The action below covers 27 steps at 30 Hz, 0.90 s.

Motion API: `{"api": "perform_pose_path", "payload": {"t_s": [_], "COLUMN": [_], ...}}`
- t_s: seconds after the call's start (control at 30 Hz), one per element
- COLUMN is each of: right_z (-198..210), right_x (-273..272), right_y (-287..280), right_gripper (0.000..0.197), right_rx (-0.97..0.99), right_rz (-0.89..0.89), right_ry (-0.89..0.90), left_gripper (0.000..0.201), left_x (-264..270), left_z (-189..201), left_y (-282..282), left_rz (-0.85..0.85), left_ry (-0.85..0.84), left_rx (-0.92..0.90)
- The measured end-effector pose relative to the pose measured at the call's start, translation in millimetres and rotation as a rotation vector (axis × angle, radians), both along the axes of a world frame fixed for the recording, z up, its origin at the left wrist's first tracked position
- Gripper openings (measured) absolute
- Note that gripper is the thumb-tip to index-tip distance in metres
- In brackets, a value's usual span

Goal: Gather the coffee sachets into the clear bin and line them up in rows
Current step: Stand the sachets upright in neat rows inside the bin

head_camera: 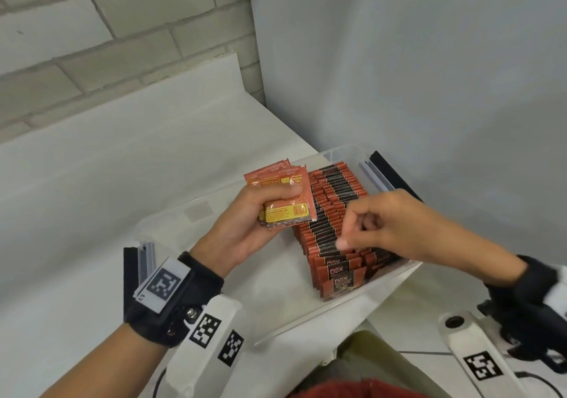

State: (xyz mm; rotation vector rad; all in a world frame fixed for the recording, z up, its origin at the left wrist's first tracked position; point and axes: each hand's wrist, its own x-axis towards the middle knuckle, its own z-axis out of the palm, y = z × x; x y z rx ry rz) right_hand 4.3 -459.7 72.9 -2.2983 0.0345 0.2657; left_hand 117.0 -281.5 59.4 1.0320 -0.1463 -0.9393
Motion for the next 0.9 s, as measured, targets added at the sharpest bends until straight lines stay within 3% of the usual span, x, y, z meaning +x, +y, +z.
{"api": "perform_pose_path", "payload": {"t_s": [0.13, 0.3, 0.47, 0.53, 0.7, 0.8, 0.9], "right_z": [1.3, -0.9, 7.3, 10.4, 4.4, -1.0, 0.4], "right_x": [12.2, 20.6, 20.7, 18.6, 16.9, 15.9, 15.7], "right_y": [9.9, 19.3, 13.5, 12.6, 14.0, 11.6, 12.7], "right_gripper": [0.032, 0.016, 0.009, 0.010, 0.013, 0.019, 0.017], "right_rx": [0.163, 0.283, 0.415, 0.435, 0.262, 0.234, 0.382], "right_rz": [-0.148, -0.191, -0.237, -0.246, -0.137, -0.129, -0.278], "right_ry": [-0.116, -0.171, -0.347, -0.418, -0.521, -0.506, -0.397], "left_gripper": [0.030, 0.024, 0.063, 0.070, 0.018, 0.020, 0.023], "left_x": [1.5, -1.2, 1.4, 2.3, -1.4, -0.2, 0.2], "left_z": [-6.9, -4.4, -1.1, -1.7, 0.4, -2.6, -2.0], "left_y": [-0.4, -1.6, -0.7, -0.1, 0.4, 0.5, -0.9], "left_rz": [-0.051, -0.056, -0.022, -0.004, -0.086, -0.084, -0.028], "left_ry": [-0.029, -0.018, 0.096, 0.149, 0.088, 0.039, -0.007], "left_rx": [0.012, 0.007, 0.031, 0.019, 0.016, -0.001, -0.002]}}
